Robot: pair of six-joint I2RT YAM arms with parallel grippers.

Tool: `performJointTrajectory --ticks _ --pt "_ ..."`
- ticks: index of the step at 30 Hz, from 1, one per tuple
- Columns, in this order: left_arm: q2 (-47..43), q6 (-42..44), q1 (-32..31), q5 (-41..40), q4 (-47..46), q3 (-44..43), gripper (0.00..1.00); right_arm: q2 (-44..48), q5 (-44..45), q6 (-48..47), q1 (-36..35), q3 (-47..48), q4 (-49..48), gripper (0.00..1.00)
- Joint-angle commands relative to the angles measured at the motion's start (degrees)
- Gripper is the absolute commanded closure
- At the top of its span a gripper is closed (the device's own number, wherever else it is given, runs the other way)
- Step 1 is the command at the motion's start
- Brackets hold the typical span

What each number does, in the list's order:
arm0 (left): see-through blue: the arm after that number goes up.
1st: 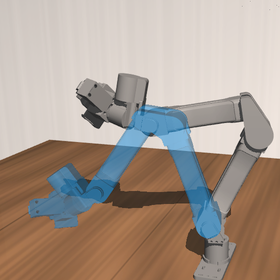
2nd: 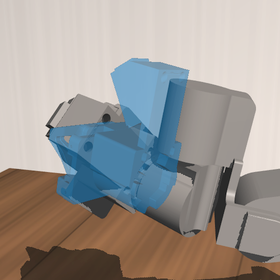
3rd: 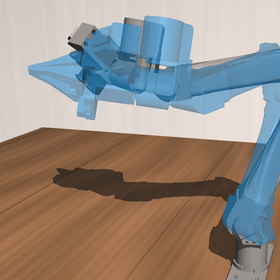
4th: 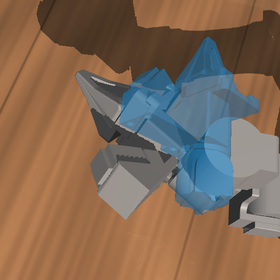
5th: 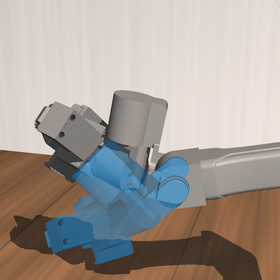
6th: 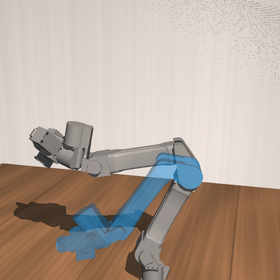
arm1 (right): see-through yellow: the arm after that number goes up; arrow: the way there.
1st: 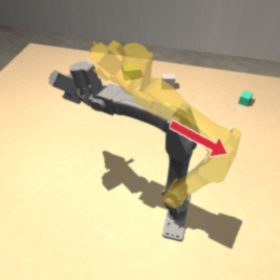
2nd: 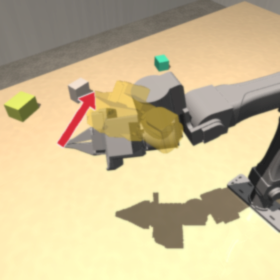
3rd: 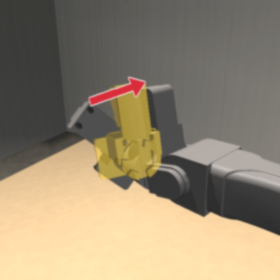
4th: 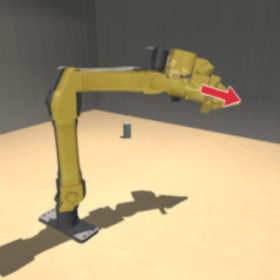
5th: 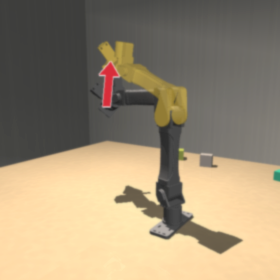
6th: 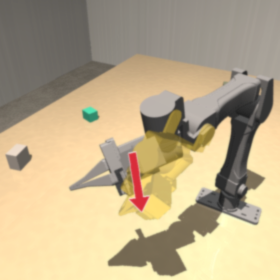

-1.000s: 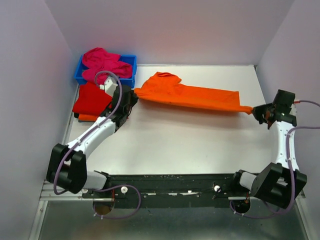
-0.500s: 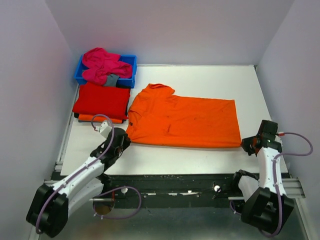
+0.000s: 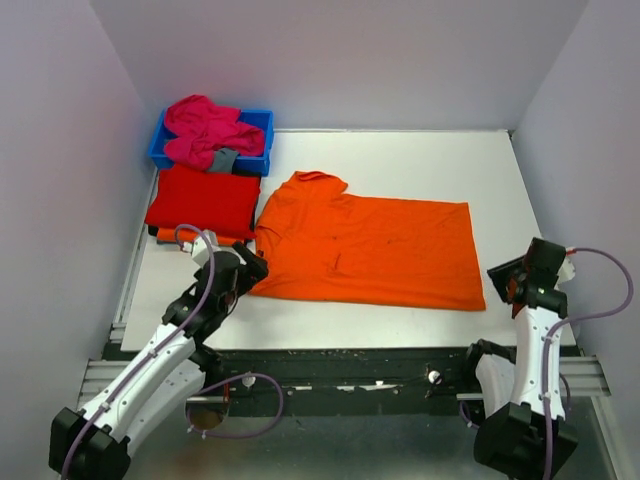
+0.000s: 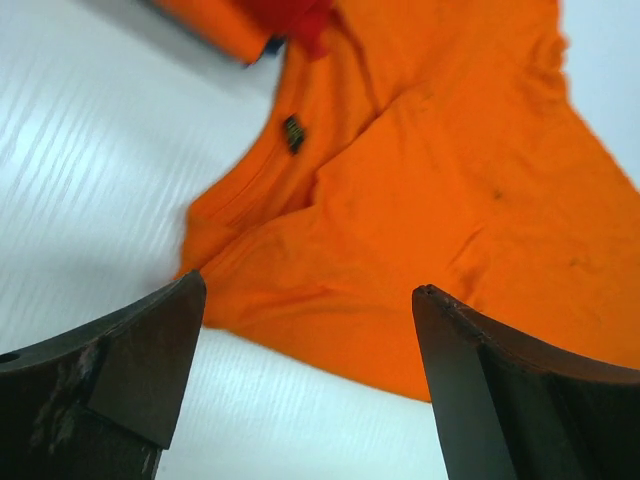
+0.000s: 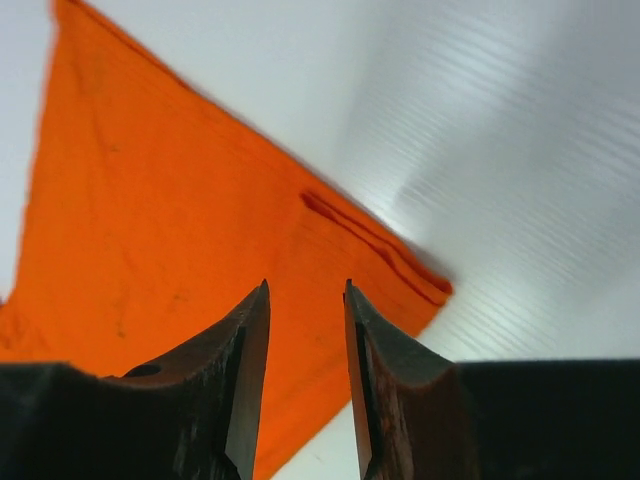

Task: Fold and stack the t-shirts
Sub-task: Fold the flattened tshirt in 1/3 of the way

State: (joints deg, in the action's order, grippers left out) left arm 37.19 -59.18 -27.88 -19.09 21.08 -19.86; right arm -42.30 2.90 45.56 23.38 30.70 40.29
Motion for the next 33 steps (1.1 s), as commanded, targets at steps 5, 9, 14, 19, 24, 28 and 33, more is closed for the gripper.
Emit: performJointTrajectory --ticks 5,9,14,19,24,28,33 --pt "8.8 17.9 0.0 -7.3 -8.3 -15.2 0.01 -9.0 -9.6 -10.8 -3.7 11.7 -13.7 0.6" --pt "19.6 23.7 0.9 -1.3 -19.7 -20.1 0.01 -12.6 -12.4 -12.0 -5.2 12.3 -20.2 0.62" --pt "39.8 27.8 2.4 3.8 -19.0 -35.5 0.01 -17.4 -14.6 -14.4 -7.6 13.6 -25.4 0.69" --pt "51.4 23.0 6.1 8.9 -19.4 -47.0 0.05 -22.7 -13.3 -13.7 -10.2 15.2 -29.0 0.7" --pt "65.3 16.3 9.0 14.6 -14.0 -61.8 0.16 -27.0 -13.5 -10.4 -11.3 17.3 -32.5 0.71" --pt "74.3 8.8 9.4 15.3 -12.1 -69.4 0.26 -28.4 -11.4 -8.8 -11.9 17.6 -34.9 0.72" --pt "84.3 1.7 9.6 14.1 -5.5 -79.7 0.28 -31.4 -9.9 -8.6 -11.9 19.0 -35.7 0.71"
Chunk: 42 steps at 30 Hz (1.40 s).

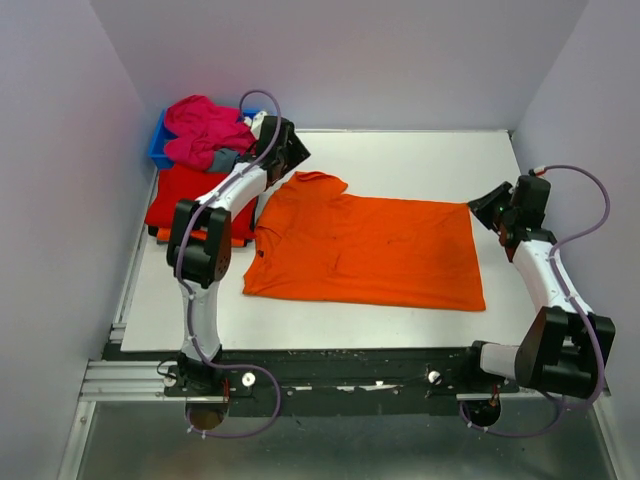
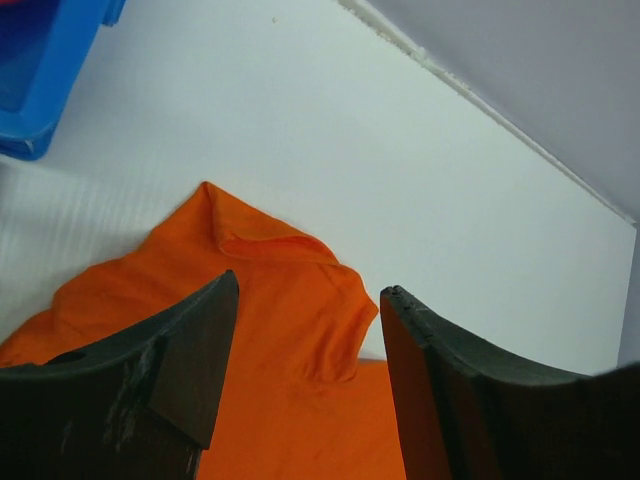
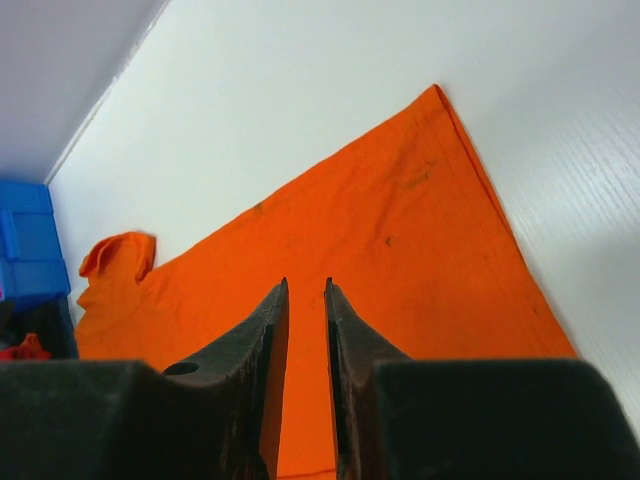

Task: Fold and stack the t-shirts
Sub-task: Grap the side of the flattened tshirt furthest away from the robot with both arms

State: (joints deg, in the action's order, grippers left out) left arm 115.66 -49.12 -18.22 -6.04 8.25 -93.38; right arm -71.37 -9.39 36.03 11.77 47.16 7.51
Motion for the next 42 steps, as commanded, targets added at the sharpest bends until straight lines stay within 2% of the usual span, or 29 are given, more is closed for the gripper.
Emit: performJointTrajectory --ticks 1,8,15,19,22,26,27,29,31,42 --pt "6.9 -9.4 -0.1 0.5 7.6 -6.6 0.28 -2.8 2.6 1.0 -0.3 2.8 -3.1 0.71" --pt "11.3 -17.9 1.3 -1.3 6.7 -6.8 0.28 -4.8 3.3 1.4 -0.3 2.9 -3.6 0.72" --pt "16.1 -21.1 1.5 -1.1 6.3 -10.1 0.28 -4.2 4.7 1.3 -0.3 2.6 -3.6 0.72" --pt "18.8 -21.9 1.6 -0.2 5.5 -12.2 0.36 -4.6 5.3 1.5 -0.3 2.7 -3.6 0.72" --pt "19.8 -21.9 1.7 1.2 3.7 -12.5 0.49 -5.4 5.6 1.5 -0.3 3.0 -3.6 0.72" --pt "18.8 -21.6 1.8 2.7 0.3 -10.6 0.76 -8.1 5.9 1.0 -0.3 4.9 -2.1 0.72" --pt "18.3 -21.5 1.8 2.5 -0.5 -9.9 0.85 -8.7 6.0 1.0 -0.3 5.3 -1.8 0.71" --pt "17.3 -20.8 1.8 2.4 -1.4 -8.9 0.95 -10.5 6.0 0.8 -0.3 6.4 -1.8 0.7" --pt "15.9 -19.9 1.9 2.1 -1.8 -7.8 1.0 -13.4 5.4 -0.3 -0.4 8.4 -1.4 0.68" --pt "8.4 -16.2 1.9 4.3 -7.9 0.5 1.0 -28.1 11.4 -4.0 -0.9 23.0 7.2 0.67"
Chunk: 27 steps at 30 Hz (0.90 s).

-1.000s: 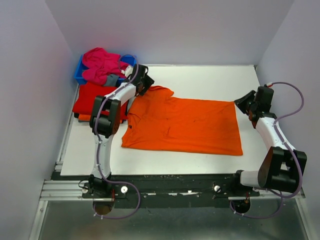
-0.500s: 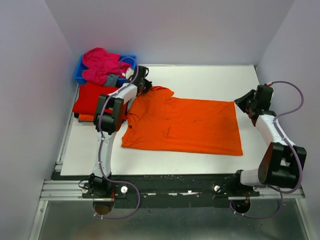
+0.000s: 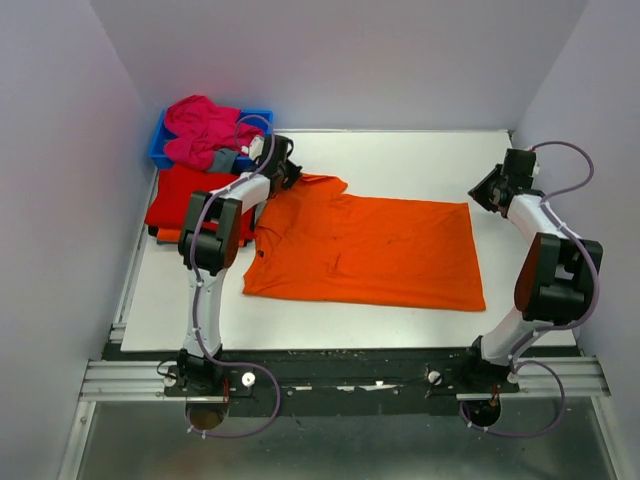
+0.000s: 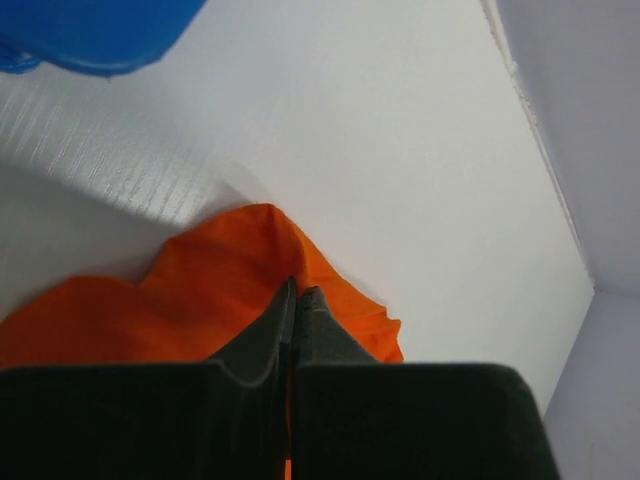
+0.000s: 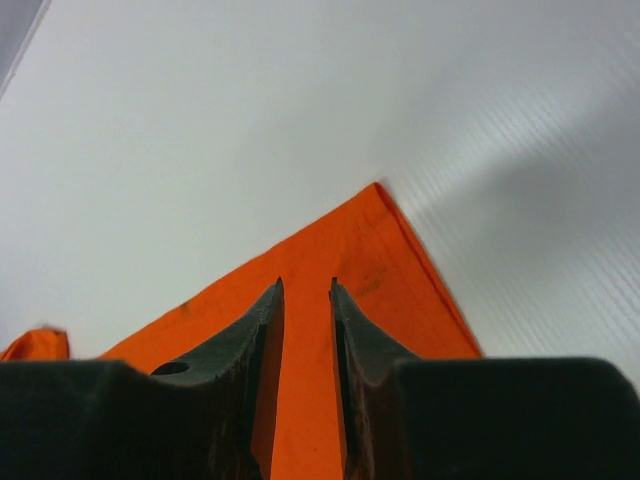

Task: Fold and stack the t-shirts
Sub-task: Grap the side of the flattened tshirt furthest away from the robot with both arms

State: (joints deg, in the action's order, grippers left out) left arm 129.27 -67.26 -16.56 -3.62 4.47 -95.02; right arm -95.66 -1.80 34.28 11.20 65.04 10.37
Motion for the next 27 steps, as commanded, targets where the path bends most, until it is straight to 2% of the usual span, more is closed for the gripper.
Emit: performJointTrajectory --ticks 1,2,4,5,7,11,20,27 --pt "-5.6 2.0 0.1 1.9 -4.1 2.6 1.0 -5.4 3.9 -2.3 -0.4 6.7 5.5 0.66" --pt "-5.9 2.0 0.1 2.5 -5.7 2.6 1.0 -7.1 4.0 -2.4 -0.5 8.3 6.7 0.64" --pt "-5.8 2.0 0.1 3.5 -6.0 2.6 1.0 -10.0 4.4 -2.2 -0.7 11.1 8.4 0.45" --pt "-6.0 2.0 0.1 3.5 -6.1 2.7 1.0 -11.3 4.4 -2.2 -0.7 11.9 9.0 0.39" --pt "-6.2 2.1 0.1 5.4 -6.8 3.0 1.0 -13.3 5.1 -2.3 -0.9 13.7 9.9 0.38" --pt "-6.8 2.2 0.1 6.9 -8.2 3.3 1.0 -17.0 5.8 -2.4 -0.9 16.8 11.8 0.53" --pt "-9.7 3.0 0.1 8.0 -8.8 4.2 1.0 -25.7 5.7 -2.1 -0.9 28.6 22.9 0.48" --pt "-10.9 3.4 0.1 8.1 -9.3 4.8 1.0 -27.4 5.4 -2.4 -0.9 30.4 25.8 0.48"
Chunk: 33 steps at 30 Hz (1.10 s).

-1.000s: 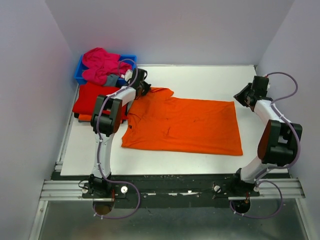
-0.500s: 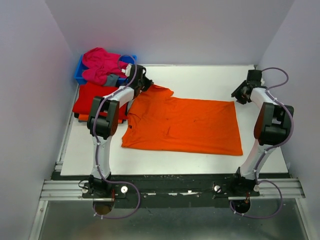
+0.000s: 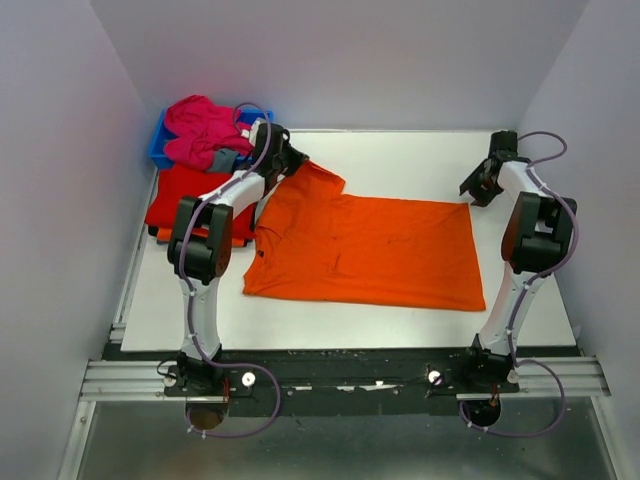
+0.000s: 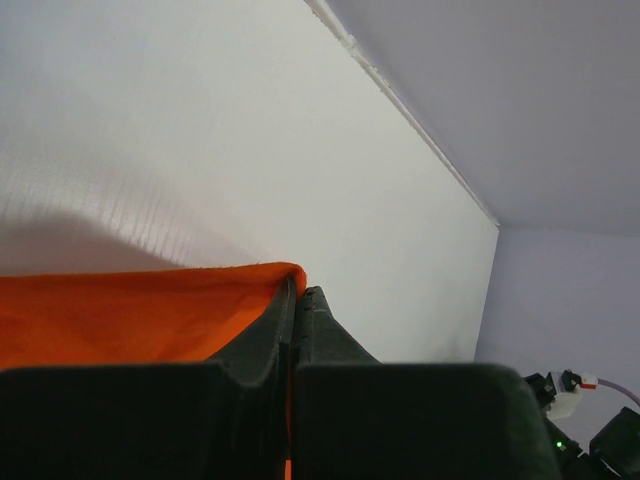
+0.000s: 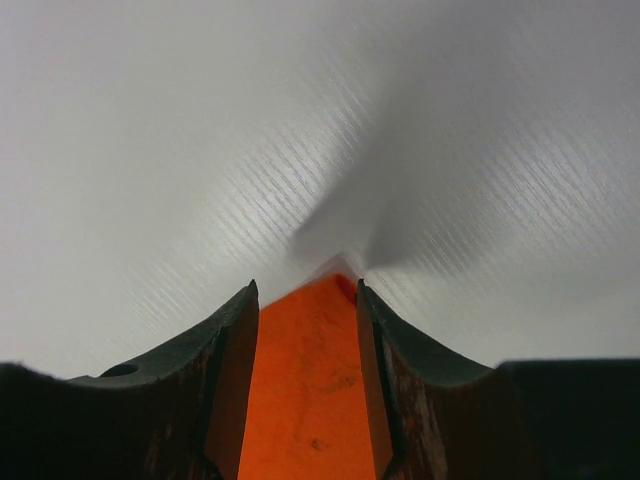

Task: Fold and stack the t-shirts
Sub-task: Grap the side of the flattened tshirt furthest away from the robot with both arms

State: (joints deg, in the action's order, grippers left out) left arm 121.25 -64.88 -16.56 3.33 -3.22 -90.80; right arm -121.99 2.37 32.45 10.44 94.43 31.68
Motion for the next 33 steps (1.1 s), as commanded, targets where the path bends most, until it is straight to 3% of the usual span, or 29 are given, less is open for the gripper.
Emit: performJointTrajectory --ticks 1,9,33 --pt "-2.9 1.0 0.1 1.2 -1.7 0.6 1.0 -0.9 1.7 -0.5 -0.2 0.9 4.7 0.48" --pt "-2.8 0.5 0.1 1.9 -2.0 0.7 1.0 -0.9 2.2 -0.8 -0.3 0.8 5.1 0.51" --pt "-3.0 0.9 1.6 4.5 -2.0 -0.2 1.0 -8.8 10.1 -1.9 -4.3 14.7 16.3 0.53"
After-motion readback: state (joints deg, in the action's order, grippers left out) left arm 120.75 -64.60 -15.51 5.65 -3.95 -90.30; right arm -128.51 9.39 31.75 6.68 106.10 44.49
